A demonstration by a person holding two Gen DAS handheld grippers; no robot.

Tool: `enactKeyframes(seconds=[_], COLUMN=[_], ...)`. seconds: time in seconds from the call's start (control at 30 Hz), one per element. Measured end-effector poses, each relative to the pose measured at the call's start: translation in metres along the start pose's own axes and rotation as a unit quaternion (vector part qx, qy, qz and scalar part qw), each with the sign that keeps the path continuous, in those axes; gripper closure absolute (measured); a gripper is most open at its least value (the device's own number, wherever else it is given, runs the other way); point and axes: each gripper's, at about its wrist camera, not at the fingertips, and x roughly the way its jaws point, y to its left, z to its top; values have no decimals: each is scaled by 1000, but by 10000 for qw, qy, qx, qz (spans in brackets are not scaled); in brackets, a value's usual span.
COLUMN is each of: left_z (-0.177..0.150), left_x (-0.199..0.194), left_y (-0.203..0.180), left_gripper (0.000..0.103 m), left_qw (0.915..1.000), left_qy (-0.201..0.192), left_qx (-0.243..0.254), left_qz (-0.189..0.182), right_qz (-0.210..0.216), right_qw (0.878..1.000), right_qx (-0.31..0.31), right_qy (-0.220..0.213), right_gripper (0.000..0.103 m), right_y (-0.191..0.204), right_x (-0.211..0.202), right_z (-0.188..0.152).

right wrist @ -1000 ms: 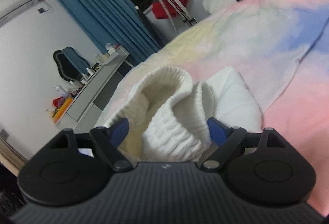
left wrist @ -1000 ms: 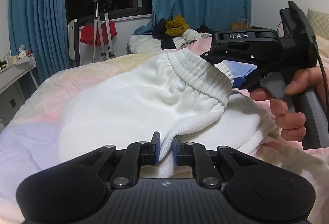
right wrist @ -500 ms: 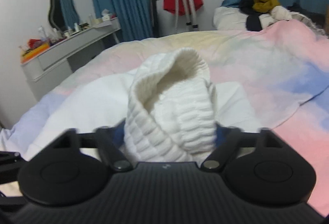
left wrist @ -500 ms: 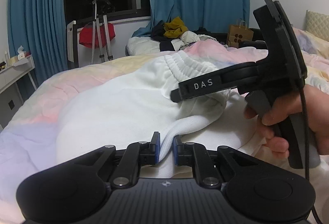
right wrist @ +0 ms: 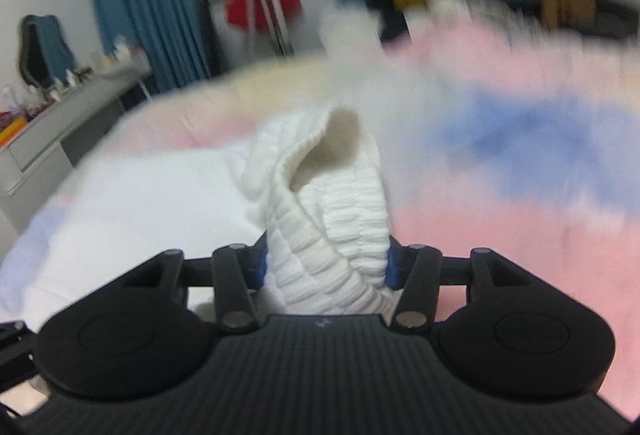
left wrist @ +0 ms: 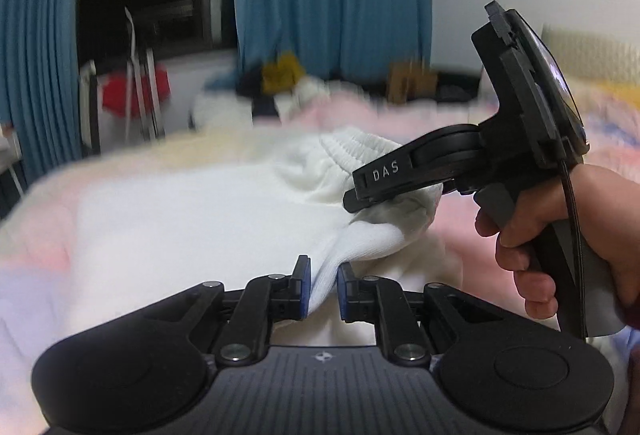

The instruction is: Fold clothes

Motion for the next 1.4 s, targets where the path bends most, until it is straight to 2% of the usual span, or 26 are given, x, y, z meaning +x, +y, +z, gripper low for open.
enactKeyframes(seconds=[0.07,0.13,0.2,0.27,0.3,0.37,0.43,0.57,0.63,0.73,0.8,0.87,0.93,1.13,1.23,1.3,1.33,1.4], left_z=[-6,-3,1,3,3,5,10,5,-2,-12,-19,-21,-23,-31,-33,-34,-35,-36], left_x=[8,-1,-12,-24,-31,-44,-53,-55,-52,-42,-37,-35,-35,-20,-15,-13,-12,-14], left_y=[-1,5,14,29,37,55,78,121,141,163,172,176,179,178,176,176,175,168], left_gripper=[84,84,71,52,50,33,19,9,9,9,9,9,9,9,13,15,18,24], left_qw=[9997,9993,9976,9944,9923,9871,9802,9660,9563,9448,9384,9376,9377,9363,9368,9381,9388,9434], left_qy=[222,116,39,-34,-85,-187,-254,-81,144,481,641,683,735,849,875,883,887,888], left_qx=[-64,-325,-663,-1030,-1210,-1571,-1962,-2535,-2840,-3171,-3345,-3361,-3345,-3372,-3352,-3309,-3287,-3137], left_qz=[-21,-129,-219,-244,-242,-239,-14,499,685,666,592,565,595,495,497,518,528,612], right_qz=[94,140,205,252,259,278,279,194,167,116,89,64,275,1218,1133,1019,939,779], right_qw=[9997,9998,9997,9993,9990,9980,9967,9959,9968,9980,9978,9975,9945,9758,9862,9899,9906,9920], right_qx=[216,149,160,287,374,565,766,880,777,585,604,627,909,1652,1039,839,862,907], right_qy=[18,-21,-38,-10,-14,17,59,89,118,202,253,305,435,748,610,523,487,417], right_gripper=[47,45,41,39,39,36,27,14,15,13,0,0,0,0,0,2,6,21], right_y=[-9,-6,-4,-7,-10,-15,-20,-29,-30,-31,-36,-41,-48,-52,-27,-18,-17,-15], right_x=[6,1,-5,-11,-14,-18,-23,-27,-24,-10,0,9,22,51,39,35,32,28], right_z=[-7,-4,-2,-1,1,5,7,9,9,7,4,2,0,-9,-3,-2,-1,-1])
